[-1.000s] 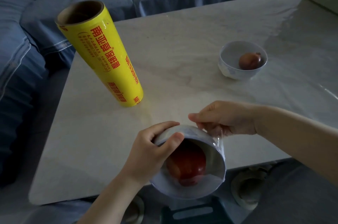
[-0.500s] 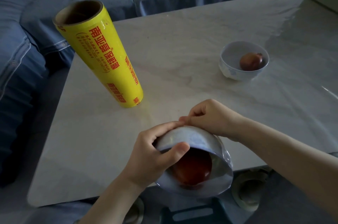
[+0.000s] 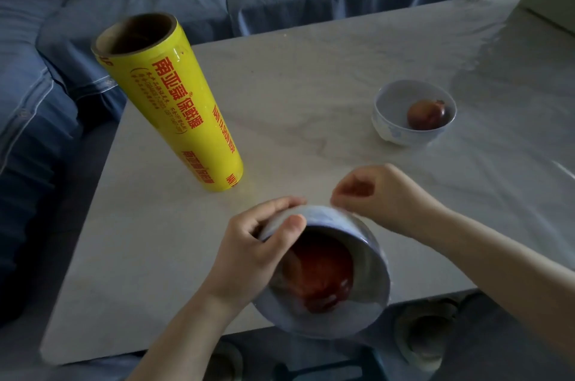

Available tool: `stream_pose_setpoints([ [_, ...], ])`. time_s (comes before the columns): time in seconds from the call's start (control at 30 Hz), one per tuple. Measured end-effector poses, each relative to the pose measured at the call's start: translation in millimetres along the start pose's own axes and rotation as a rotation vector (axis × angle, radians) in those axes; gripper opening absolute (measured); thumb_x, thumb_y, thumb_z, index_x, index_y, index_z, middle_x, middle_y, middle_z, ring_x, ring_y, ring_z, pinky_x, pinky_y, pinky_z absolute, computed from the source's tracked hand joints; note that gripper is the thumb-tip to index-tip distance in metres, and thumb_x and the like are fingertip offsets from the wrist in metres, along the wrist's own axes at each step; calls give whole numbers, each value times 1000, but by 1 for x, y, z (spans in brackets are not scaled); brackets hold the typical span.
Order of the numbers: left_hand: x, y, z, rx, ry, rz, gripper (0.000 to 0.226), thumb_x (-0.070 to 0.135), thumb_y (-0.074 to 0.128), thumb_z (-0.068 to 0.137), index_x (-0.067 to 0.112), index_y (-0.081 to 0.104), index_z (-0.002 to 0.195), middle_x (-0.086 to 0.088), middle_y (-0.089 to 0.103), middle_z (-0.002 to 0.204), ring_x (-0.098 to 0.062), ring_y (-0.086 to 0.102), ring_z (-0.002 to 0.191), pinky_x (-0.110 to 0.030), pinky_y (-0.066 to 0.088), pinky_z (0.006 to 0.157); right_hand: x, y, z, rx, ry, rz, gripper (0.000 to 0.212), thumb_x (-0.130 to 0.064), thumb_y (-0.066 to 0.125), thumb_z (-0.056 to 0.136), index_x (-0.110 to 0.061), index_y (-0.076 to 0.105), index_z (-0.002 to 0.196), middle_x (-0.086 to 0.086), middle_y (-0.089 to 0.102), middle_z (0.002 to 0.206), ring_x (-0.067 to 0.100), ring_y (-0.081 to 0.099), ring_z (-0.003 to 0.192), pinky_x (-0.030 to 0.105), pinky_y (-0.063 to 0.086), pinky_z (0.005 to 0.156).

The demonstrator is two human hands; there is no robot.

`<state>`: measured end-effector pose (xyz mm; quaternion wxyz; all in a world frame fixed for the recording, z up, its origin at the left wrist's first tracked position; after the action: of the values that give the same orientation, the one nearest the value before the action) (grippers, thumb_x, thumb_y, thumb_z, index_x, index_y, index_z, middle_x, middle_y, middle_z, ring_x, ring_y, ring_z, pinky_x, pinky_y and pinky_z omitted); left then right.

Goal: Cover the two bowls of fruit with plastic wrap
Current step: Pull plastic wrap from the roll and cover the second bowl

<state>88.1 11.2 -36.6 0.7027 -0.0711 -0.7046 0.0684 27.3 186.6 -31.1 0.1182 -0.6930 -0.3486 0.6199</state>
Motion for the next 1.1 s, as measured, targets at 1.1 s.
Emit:
stream_pose_setpoints([
  [1.1, 4, -6, 2, -133, -216, -17, 53, 64, 66, 66, 16, 73, 87, 8, 73, 76, -3, 65, 73, -13, 48, 64, 5, 9, -31, -230, -9, 486, 38, -41, 79, 59, -20, 73, 90, 7, 75, 86, 22, 71, 83, 37, 58, 79],
])
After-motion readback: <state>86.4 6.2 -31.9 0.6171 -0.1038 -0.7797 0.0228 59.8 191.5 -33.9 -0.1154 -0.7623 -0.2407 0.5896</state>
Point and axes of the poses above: each hand's wrist, its own z-axis towards the middle knuckle, its own y-axis out of the palm, x = y × z, the point moved 2 cm from there along z, towards the middle knuckle
